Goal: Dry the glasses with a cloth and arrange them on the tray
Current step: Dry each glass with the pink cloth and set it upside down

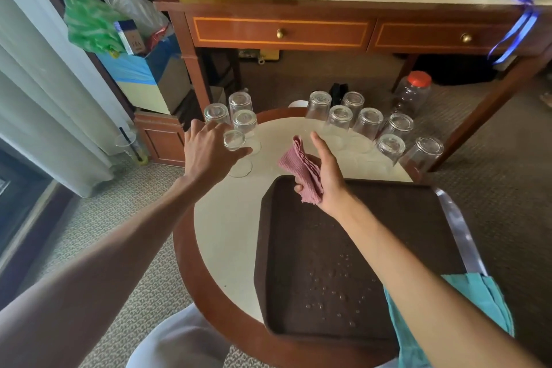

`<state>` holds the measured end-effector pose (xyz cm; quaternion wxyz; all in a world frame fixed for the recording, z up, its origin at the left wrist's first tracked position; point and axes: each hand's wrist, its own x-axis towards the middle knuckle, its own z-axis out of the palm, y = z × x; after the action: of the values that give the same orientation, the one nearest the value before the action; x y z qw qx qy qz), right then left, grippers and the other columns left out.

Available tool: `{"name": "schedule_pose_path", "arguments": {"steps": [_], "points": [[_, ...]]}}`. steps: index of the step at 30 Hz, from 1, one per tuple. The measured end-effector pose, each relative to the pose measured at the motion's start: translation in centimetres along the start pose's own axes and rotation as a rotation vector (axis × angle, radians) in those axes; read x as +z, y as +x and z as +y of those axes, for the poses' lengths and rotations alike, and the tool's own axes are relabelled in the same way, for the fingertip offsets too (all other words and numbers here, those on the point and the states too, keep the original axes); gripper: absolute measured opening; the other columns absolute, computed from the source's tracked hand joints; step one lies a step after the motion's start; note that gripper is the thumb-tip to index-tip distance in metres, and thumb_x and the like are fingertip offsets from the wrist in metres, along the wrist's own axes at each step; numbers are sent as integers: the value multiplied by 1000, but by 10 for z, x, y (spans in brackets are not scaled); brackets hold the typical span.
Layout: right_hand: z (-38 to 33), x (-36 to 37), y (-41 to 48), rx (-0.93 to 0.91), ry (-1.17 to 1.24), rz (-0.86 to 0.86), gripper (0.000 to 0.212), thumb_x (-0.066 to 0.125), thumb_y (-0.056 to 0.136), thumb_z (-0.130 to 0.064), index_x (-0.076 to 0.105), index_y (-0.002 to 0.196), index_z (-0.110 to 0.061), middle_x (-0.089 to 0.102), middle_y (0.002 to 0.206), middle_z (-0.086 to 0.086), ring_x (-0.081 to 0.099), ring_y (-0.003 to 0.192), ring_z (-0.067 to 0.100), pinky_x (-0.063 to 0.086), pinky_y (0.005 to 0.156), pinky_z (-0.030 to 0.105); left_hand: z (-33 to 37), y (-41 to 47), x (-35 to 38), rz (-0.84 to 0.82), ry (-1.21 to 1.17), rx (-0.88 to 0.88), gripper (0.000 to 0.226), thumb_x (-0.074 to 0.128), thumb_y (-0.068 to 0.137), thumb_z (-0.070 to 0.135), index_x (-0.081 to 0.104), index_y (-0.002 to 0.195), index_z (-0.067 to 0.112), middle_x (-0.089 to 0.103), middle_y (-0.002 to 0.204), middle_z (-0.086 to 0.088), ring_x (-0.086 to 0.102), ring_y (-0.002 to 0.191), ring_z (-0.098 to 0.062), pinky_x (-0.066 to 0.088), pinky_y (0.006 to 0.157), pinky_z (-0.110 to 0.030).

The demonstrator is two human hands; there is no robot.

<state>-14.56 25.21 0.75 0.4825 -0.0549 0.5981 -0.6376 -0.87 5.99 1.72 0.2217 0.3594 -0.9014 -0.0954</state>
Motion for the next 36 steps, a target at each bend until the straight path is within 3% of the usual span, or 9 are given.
{"name": "schedule_pose_path", "arguments": {"steps": [8,14,17,21,23,26,28,32,36], "points": [[3,1,-9,-58,-12,-65,29,73,88,-36,61,99,-12,54,85,2,35,48,6,31,45,20,8,-8,-4,-45,68,-1,79,79,78,62,59,136,13,59,139,-13,45,121,-36,38,96,-47],[0,-19,-29,-88,44,40,38,54,98,-45,61,110,-9,51,77,9,46,49,12,37,41,23,43,-23,-13,50,-54,16,50,64,96,46,57,134,14,55,139,-13,47,121,-34,42,98,-49],[-13,-48,-45,-129,111,141,45,47,99,-49,64,127,-17,68,107,10,65,85,21,50,56,26,76,-29,-8,6,-215,66,31,60,100,39,62,123,19,66,118,-3,55,110,-24,47,88,-41],[-43,-86,-66,-209,195,347,54,51,90,-57,61,132,-24,65,129,5,57,121,26,47,99,45,124,-28,12,-189,-364,114,24,63,100,34,61,120,22,71,106,2,65,91,-19,53,78,-36],[-57,-107,-73,-256,216,462,52,56,80,-62,66,117,-26,68,120,4,60,116,25,46,103,48,150,-23,23,-292,-376,138,28,66,98,37,59,121,22,71,107,1,64,91,-18,51,76,-33],[-75,-131,-91,-303,285,521,31,42,101,-46,64,97,-25,67,100,-1,60,97,17,47,80,30,193,-14,39,-425,-326,184,49,70,94,48,57,130,18,67,115,-2,58,96,-16,46,77,-31],[-80,-147,-89,-337,321,551,33,37,105,-45,63,101,-25,64,101,-3,60,93,15,47,76,29,217,-7,47,-460,-325,216,62,74,88,54,55,134,17,66,122,-4,60,102,-20,51,84,-36],[-87,-159,-93,-307,259,544,36,58,90,-60,61,106,-28,61,113,-2,59,107,20,51,90,39,255,-3,63,-478,-302,229,76,80,83,52,48,141,14,63,132,-11,62,113,-30,53,91,-43],[-85,-169,-95,-280,180,675,27,69,92,-43,49,89,-24,53,94,-6,52,86,10,53,81,34,275,-7,76,-438,-245,160,77,80,82,52,47,141,17,63,131,-13,63,114,-36,54,89,-46]]}}
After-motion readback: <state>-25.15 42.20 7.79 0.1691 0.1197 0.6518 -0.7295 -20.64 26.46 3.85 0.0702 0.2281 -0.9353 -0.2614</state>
